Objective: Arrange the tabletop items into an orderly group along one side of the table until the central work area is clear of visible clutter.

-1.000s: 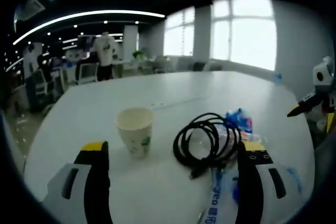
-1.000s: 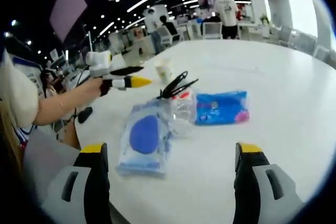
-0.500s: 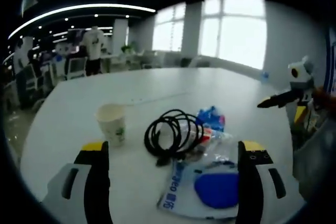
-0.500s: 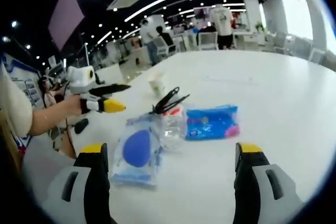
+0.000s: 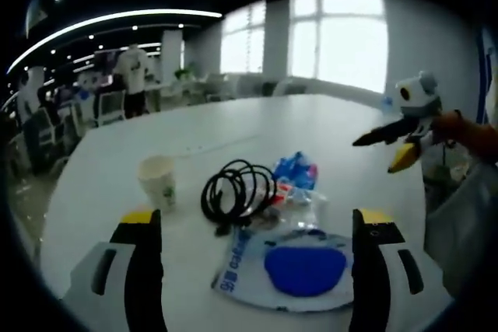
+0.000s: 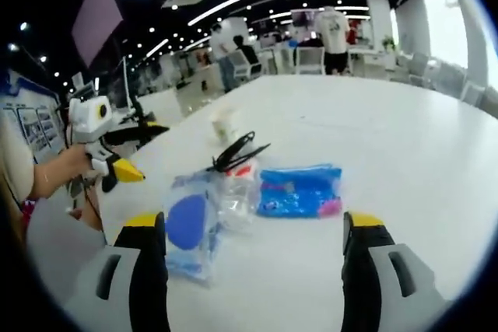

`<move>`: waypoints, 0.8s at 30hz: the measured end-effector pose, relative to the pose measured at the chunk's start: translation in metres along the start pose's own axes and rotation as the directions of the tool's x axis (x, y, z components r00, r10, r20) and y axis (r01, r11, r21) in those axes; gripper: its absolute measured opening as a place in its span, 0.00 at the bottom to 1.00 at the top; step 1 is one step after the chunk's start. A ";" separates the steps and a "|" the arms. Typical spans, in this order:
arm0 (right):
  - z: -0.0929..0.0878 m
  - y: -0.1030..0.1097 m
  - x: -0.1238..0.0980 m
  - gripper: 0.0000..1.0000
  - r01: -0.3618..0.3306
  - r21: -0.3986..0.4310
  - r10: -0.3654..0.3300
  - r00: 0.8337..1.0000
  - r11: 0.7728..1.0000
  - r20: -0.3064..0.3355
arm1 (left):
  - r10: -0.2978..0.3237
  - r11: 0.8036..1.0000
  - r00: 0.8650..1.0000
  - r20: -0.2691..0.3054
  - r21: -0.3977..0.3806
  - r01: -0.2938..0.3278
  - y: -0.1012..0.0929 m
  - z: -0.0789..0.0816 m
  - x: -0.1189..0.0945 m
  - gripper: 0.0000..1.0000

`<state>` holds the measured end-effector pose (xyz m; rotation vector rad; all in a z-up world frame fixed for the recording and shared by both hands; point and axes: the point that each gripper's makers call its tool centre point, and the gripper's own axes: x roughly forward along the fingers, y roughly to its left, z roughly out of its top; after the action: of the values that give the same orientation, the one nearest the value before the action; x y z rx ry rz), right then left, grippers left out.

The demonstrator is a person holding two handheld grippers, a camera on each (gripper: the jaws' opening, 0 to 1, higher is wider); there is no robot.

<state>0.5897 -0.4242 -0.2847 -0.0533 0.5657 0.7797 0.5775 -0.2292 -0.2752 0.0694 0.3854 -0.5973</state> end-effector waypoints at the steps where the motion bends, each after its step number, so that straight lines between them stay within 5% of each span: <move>1: 0.002 -0.003 0.001 0.89 0.003 0.005 -0.003 1.000 1.000 0.002 | 0.001 1.000 1.000 -0.003 -0.007 -0.001 0.000 -0.001 -0.001 0.99; 11: 0.012 -0.022 0.013 0.72 0.017 0.018 -0.017 1.000 1.000 0.015 | 0.039 0.999 0.999 0.011 -0.035 -0.039 -0.001 0.009 -0.012 0.98; 16: 0.011 -0.034 0.024 0.68 0.009 -0.008 -0.009 1.000 1.000 0.002 | 0.040 0.999 0.999 -0.029 -0.006 -0.041 -0.003 0.005 -0.011 0.96; 24: 0.008 -0.077 0.044 0.62 0.091 -0.071 -0.090 0.996 0.993 0.008 | 0.077 0.997 0.997 -0.008 0.018 -0.077 -0.005 0.018 -0.021 0.98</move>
<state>0.6705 -0.4485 -0.3121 -0.1415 0.5271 0.7112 0.5647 -0.2251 -0.2503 0.1030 0.3843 -0.5242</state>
